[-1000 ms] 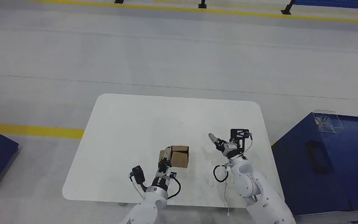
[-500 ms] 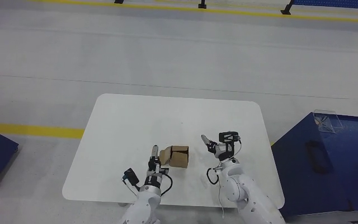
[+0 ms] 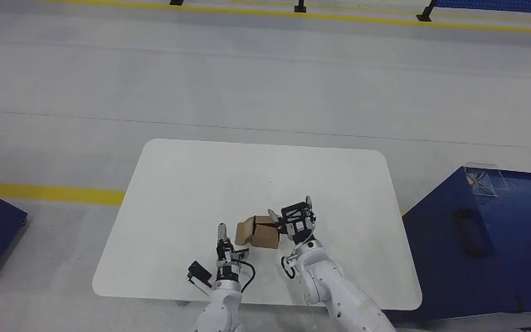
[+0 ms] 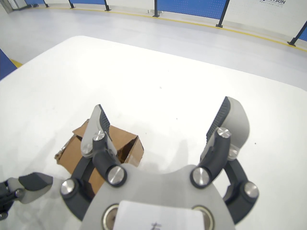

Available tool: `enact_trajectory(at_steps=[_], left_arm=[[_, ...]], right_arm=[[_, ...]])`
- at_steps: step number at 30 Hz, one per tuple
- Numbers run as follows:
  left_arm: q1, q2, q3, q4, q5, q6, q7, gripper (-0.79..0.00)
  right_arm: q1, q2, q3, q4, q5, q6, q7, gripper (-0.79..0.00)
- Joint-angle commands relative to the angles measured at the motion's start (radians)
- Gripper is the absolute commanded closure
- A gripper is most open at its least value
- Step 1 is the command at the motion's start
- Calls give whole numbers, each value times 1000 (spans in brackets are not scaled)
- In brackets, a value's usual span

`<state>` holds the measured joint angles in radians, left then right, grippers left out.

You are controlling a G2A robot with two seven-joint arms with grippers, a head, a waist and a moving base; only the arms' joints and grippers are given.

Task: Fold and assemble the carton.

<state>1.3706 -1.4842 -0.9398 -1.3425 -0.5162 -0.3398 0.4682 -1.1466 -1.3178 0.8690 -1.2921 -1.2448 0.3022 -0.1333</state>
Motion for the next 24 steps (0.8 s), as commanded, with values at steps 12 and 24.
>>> enact_trajectory(at_steps=[12,24], left_arm=[[-108,-48,-2,169,-110,-56,-20,-785],[-85,-54,-55,130,21,-149,2,-785]], right_arm=[[63,-48,-50,119,-30,25,48,-785],[68,-70,-38,163,-44,8,48,-785]])
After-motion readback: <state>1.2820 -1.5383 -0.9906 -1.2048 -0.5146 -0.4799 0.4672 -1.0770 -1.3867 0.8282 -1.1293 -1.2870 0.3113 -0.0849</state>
